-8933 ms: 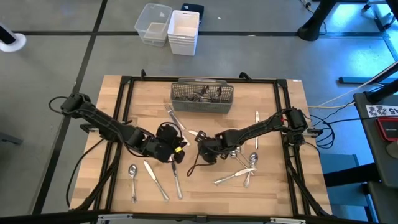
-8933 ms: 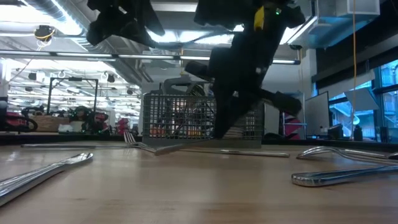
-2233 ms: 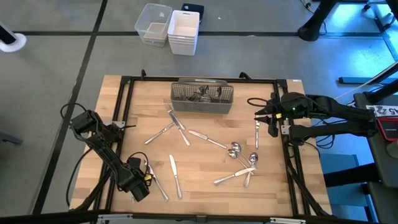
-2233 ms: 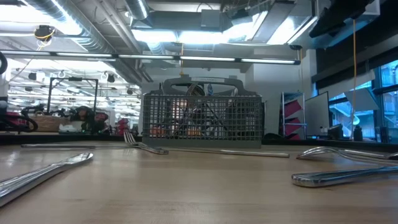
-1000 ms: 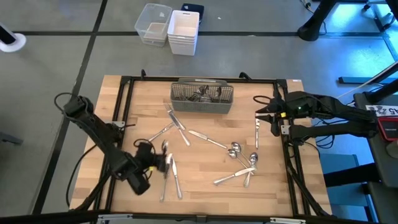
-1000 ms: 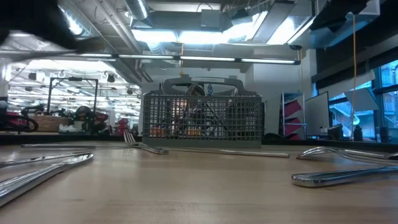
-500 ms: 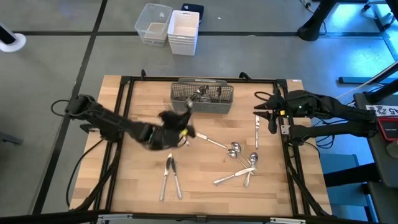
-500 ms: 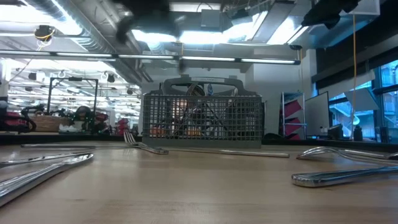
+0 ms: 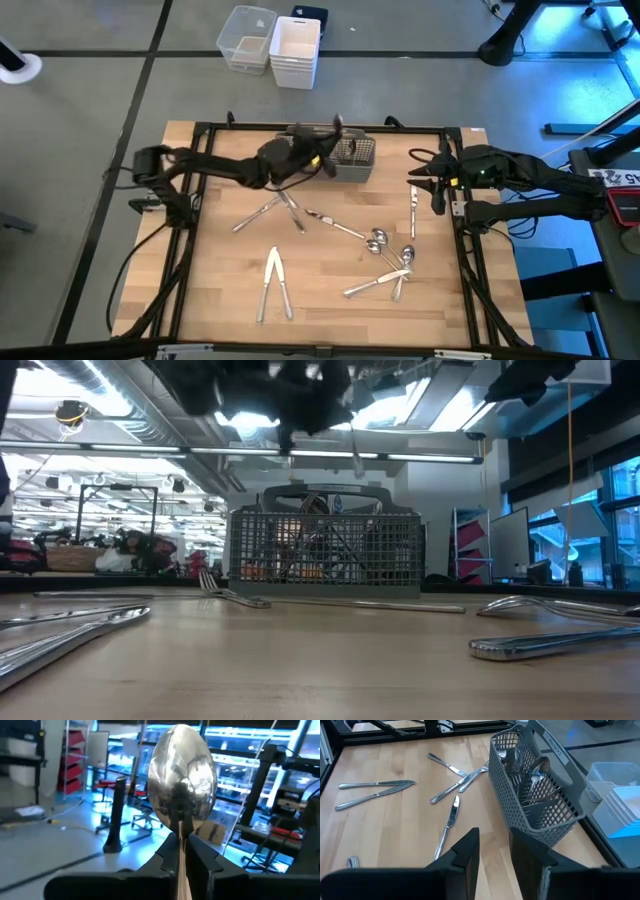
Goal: Sort silverware
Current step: Put the silver spoon into the gray silverware organizer, then put the silver table knife into the gray silverware organizer
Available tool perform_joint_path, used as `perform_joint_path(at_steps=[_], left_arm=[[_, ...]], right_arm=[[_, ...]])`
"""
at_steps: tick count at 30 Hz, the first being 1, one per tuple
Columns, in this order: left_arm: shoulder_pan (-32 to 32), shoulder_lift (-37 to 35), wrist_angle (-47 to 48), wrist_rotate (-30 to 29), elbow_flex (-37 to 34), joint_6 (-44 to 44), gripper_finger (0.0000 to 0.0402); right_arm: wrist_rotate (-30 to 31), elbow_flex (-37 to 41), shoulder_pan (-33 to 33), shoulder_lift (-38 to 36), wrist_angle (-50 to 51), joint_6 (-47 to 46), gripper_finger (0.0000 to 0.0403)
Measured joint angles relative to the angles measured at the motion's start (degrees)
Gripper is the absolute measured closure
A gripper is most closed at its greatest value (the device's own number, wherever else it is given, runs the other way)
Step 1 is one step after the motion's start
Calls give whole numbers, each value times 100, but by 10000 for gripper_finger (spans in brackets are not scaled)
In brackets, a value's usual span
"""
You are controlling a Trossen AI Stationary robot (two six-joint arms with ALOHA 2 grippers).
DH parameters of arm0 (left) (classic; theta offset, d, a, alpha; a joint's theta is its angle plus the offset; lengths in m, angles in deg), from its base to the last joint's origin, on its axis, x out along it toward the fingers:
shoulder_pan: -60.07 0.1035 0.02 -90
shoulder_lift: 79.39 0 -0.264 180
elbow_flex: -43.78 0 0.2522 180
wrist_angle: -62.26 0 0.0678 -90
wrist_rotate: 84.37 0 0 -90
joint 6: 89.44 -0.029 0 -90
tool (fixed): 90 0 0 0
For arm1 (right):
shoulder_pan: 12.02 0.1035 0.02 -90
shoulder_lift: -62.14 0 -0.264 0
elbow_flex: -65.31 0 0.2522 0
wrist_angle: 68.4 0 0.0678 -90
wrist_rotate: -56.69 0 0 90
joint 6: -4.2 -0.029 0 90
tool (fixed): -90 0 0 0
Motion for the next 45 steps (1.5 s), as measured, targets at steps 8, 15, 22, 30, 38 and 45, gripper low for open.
perform_joint_path(at_steps=[8,15,22,30,38,45], left_arm=[[430,806,-473,130,0,-977,392],[365,1176,-375,430,0,-1755,359],[330,1221,5,430,13,-1454,312],[312,1219,30,418,11,-1023,256],[66,773,68,379,0,-1033,245],[-428,84,377,409,0,-981,253]], right_arm=[[0,0,2,2,98,20,295],[0,0,2,2,93,188,295],[-1,0,2,225,147,190,295],[-15,-2,2,625,307,192,295],[-301,-2,2,984,412,473,295],[-1634,-2,9,1147,623,737,295]])
